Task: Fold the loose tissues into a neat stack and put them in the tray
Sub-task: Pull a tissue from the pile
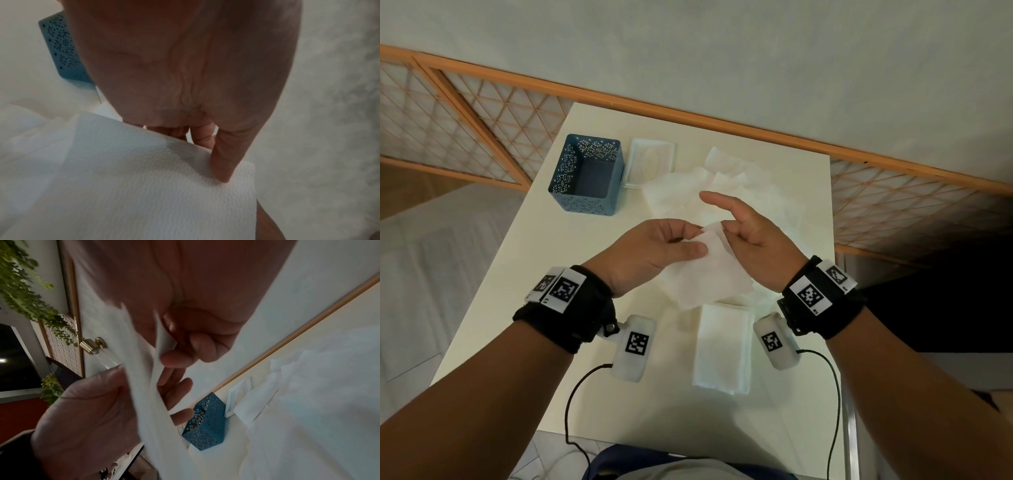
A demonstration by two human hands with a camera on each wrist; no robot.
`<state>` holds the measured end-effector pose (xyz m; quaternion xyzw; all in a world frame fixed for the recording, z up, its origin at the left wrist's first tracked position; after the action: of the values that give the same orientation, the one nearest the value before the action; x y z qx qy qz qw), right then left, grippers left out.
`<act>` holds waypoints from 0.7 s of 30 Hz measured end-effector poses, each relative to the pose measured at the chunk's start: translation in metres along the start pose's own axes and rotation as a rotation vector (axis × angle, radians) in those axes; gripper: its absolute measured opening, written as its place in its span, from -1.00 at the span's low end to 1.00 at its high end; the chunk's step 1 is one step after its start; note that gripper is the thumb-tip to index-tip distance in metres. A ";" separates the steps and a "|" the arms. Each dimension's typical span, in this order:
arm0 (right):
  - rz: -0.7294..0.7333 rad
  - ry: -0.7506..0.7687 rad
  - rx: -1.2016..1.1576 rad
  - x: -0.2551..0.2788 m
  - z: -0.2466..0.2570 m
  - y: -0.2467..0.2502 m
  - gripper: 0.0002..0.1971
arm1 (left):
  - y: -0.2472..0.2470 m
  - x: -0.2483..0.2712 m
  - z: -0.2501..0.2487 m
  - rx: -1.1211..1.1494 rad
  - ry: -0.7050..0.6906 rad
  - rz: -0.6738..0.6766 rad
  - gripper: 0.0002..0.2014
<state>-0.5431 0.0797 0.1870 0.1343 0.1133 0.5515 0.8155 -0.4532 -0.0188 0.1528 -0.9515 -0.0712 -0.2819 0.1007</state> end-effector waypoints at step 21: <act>-0.011 -0.041 -0.034 0.006 -0.019 -0.002 -0.54 | 0.002 -0.001 0.010 0.069 0.011 -0.095 -0.97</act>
<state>-0.5455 0.0868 0.1685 0.1311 0.0880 0.5459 0.8228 -0.4483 -0.0187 0.1440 -0.9414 -0.1254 -0.2889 0.1205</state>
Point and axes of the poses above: each hand's wrist, its own x-axis away from the middle knuckle, its own y-axis out of the back of the hand, z = x × y, the point moved 10 cm from there along -x, towards the middle knuckle, and after that the axes turned 13 degrees about y, right-handed, at the moved point
